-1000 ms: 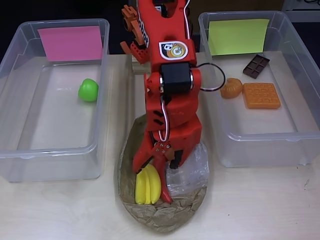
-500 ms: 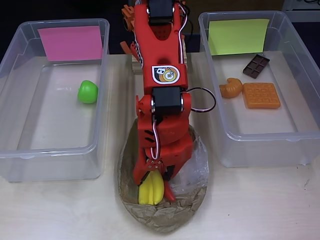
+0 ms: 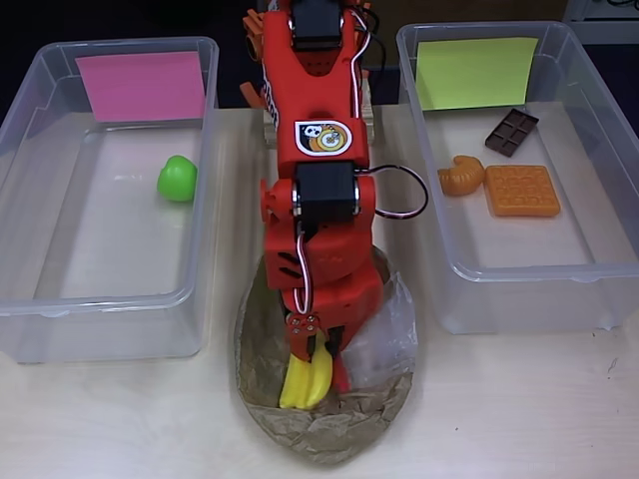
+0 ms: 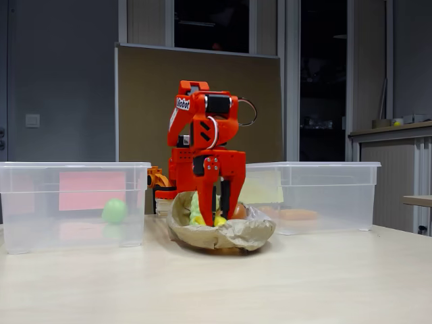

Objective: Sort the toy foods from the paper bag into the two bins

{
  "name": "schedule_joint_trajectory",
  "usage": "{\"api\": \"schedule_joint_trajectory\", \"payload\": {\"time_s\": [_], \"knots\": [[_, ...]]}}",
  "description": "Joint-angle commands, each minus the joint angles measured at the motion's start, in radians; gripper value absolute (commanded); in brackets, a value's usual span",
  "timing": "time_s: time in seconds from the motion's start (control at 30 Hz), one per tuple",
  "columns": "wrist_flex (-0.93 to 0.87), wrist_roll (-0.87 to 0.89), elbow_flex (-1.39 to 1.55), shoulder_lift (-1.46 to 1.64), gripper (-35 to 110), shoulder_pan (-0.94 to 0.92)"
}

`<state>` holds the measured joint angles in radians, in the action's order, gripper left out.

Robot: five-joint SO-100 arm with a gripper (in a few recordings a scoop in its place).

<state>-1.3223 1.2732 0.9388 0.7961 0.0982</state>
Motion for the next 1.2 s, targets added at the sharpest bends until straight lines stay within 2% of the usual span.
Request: {"api": "schedule_joint_trajectory", "payload": {"time_s": [0.0,0.5,0.67,0.9,1.17], "knots": [[-0.063,-0.009,-0.071,0.025,0,0.006],[-0.419,-0.089,-0.351,0.143,0,0.002],[-0.508,-0.078,-0.253,0.341,0,-0.02],[-0.512,-0.092,0.046,0.673,0,-0.12],[-0.449,-0.175,0.302,0.87,0,-0.367]]}}
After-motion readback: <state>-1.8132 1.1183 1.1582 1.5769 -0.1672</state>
